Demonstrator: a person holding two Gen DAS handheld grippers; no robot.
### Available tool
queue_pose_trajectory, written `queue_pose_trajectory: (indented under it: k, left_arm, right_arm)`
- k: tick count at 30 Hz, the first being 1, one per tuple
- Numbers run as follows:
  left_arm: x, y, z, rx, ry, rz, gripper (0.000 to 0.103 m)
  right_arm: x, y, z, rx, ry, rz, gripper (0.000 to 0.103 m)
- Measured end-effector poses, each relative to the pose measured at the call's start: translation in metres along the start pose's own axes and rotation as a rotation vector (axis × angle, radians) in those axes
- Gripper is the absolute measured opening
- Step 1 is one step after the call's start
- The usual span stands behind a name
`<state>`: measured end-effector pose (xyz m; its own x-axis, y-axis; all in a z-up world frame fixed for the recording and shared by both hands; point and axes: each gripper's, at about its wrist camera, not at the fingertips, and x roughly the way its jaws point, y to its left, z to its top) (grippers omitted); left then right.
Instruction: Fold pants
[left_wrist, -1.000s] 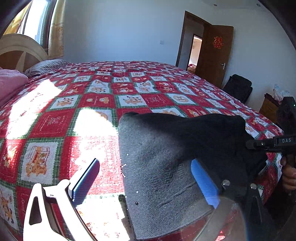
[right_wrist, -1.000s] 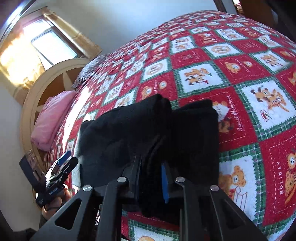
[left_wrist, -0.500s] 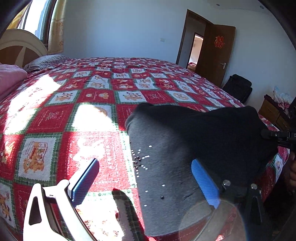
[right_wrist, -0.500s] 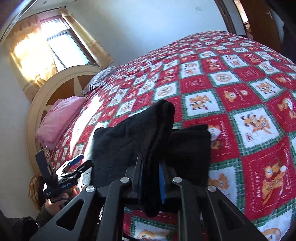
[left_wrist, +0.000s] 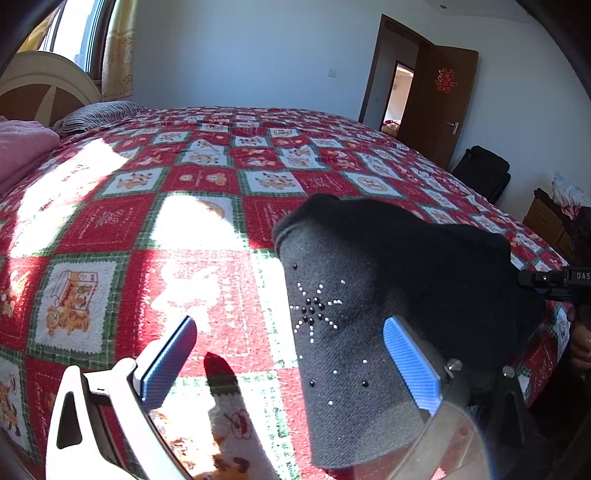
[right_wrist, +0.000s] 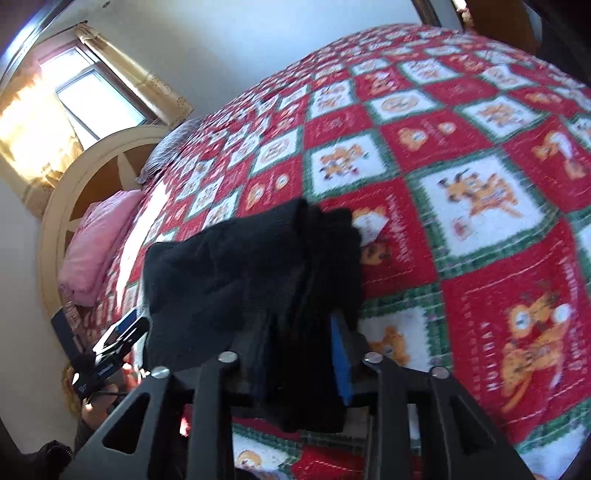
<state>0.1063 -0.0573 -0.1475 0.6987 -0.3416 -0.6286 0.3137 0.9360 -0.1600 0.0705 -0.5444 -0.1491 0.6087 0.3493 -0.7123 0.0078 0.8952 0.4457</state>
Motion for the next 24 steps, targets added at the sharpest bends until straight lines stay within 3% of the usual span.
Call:
queue_pose_trajectory:
  k: [2, 5, 8, 9, 12, 16, 20, 24]
  left_arm:
    - [-0.007, 0.0, 0.004, 0.006, -0.033, 0.02, 0.103]
    - [-0.016, -0.002, 0.008, 0.012, -0.075, 0.021, 0.103]
    - [-0.012, -0.007, 0.005, 0.039, -0.059, 0.022, 0.103]
    - [-0.008, -0.008, 0.003, 0.048, -0.044, 0.034, 0.103]
    - [0.006, -0.004, -0.004, 0.039, 0.012, 0.035, 0.103]
    - [0.003, 0.0, -0.003, 0.015, 0.002, 0.022, 0.103]
    - [-0.002, 0.002, 0.003, -0.024, -0.02, 0.0, 0.103]
    - [0.003, -0.013, 0.026, 0.031, -0.045, -0.005, 0.103]
  right_arm:
    - [-0.018, 0.005, 0.002, -0.027, -0.09, -0.038, 0.042]
    - [-0.036, 0.023, 0.001, -0.083, -0.131, 0.053, 0.042]
    - [-0.031, 0.042, -0.011, -0.163, -0.03, 0.17, 0.042]
    - [-0.025, 0.046, -0.018, -0.182, 0.005, 0.172, 0.042]
    - [0.006, 0.046, -0.039, -0.256, 0.145, 0.046, 0.042]
    - [-0.008, 0.044, -0.035, -0.243, 0.11, 0.075, 0.042]
    - [-0.028, 0.048, -0.019, -0.233, -0.041, 0.104, 0.042]
    - [-0.013, 0.057, 0.01, -0.224, -0.096, 0.163, 0.048]
